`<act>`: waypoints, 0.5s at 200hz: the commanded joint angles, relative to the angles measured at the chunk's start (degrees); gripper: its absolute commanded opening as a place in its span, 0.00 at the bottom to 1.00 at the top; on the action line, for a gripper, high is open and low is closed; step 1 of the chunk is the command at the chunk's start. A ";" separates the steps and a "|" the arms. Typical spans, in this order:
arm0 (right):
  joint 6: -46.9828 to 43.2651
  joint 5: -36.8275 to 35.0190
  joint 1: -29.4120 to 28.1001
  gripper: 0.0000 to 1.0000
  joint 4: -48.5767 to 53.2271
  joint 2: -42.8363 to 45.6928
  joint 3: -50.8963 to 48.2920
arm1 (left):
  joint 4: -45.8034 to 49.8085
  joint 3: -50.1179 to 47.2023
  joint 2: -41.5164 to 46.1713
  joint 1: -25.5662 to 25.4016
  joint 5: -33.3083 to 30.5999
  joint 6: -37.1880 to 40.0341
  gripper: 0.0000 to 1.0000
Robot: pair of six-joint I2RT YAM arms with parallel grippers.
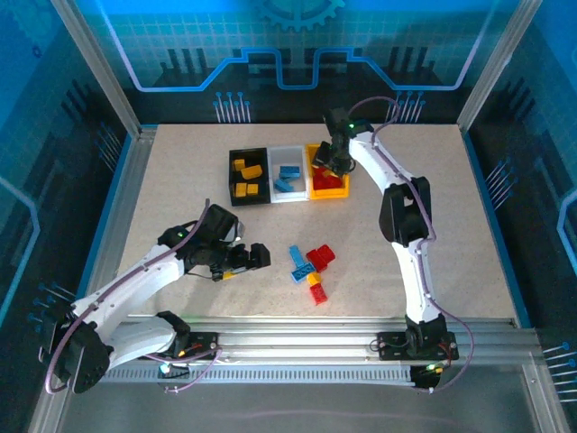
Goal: Sort the legos into containers by color
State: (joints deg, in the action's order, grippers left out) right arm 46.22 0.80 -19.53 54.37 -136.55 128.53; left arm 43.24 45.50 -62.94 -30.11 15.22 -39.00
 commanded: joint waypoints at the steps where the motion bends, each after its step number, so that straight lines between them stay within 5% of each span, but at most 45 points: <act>1: -0.93 1.60 0.72 0.55 2.63 0.43 3.20 | 1.58 2.59 0.31 0.39 0.02 0.42 0.99; 39: -6.16 2.02 -0.03 0.59 5.59 7.62 -1.84 | -0.45 3.40 -1.74 0.28 0.96 0.57 0.99; 100: -15.36 2.59 -6.61 0.67 5.50 30.16 -36.10 | -7.59 2.07 -5.28 0.00 2.04 -1.54 0.99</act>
State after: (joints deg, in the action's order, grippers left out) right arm 35.83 1.96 -23.03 57.28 -113.27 102.32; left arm 39.81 47.53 -66.92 -30.11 15.49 -39.09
